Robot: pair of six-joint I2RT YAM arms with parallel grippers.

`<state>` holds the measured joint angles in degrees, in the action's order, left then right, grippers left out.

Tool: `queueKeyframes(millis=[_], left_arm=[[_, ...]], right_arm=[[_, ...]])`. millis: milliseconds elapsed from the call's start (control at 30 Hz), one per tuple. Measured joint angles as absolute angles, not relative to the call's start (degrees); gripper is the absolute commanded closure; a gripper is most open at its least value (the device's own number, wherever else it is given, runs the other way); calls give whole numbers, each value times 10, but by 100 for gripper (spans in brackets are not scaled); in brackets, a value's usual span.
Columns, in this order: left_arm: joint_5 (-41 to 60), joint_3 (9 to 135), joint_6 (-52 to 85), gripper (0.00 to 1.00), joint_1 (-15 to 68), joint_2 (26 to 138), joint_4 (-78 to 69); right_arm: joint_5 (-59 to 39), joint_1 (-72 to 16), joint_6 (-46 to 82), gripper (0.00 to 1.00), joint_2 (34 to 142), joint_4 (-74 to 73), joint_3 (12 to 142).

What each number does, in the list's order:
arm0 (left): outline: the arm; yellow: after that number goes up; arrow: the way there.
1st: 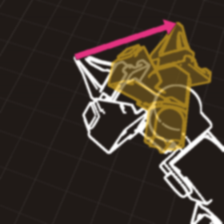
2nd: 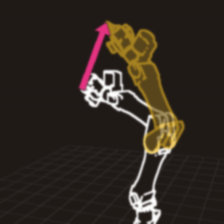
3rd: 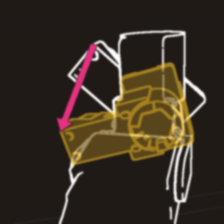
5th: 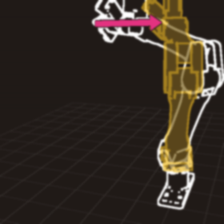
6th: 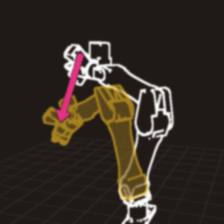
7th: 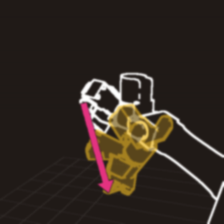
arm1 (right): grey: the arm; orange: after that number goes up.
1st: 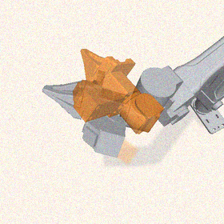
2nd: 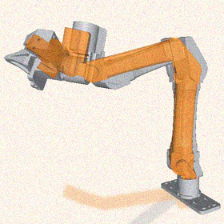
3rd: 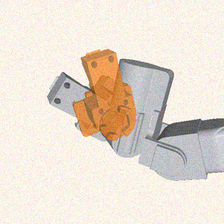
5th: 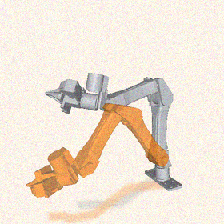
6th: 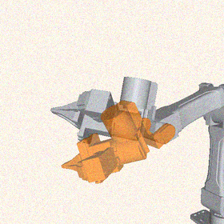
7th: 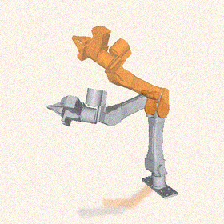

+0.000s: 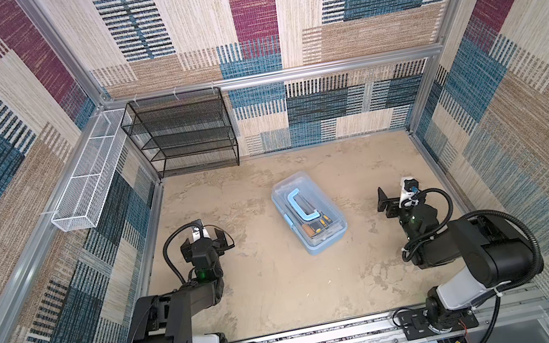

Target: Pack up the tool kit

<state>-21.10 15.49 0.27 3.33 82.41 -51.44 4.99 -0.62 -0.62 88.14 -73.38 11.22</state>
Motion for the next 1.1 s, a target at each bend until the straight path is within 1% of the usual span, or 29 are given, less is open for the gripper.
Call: queueKeyframes(millis=[100, 200, 267, 300, 533, 1100], left_arm=[[-186, 159, 3, 4, 25, 839, -523], [-159, 200, 6, 3, 15, 872, -517], [-157, 230, 8, 1, 12, 873, -486], [-147, 234, 10, 1, 10, 875, -496], [-146, 234, 16, 1, 9, 878, -473], [-146, 234, 16, 1, 9, 879, -473]], right_arm=[[50, -6, -6, 0, 881, -734, 112], [50, -6, -4, 0, 881, -734, 112], [50, -6, -4, 0, 881, -734, 112], [50, -6, -4, 0, 881, -734, 112], [50, -6, -4, 0, 881, -734, 112], [50, -6, -4, 0, 881, -734, 112]])
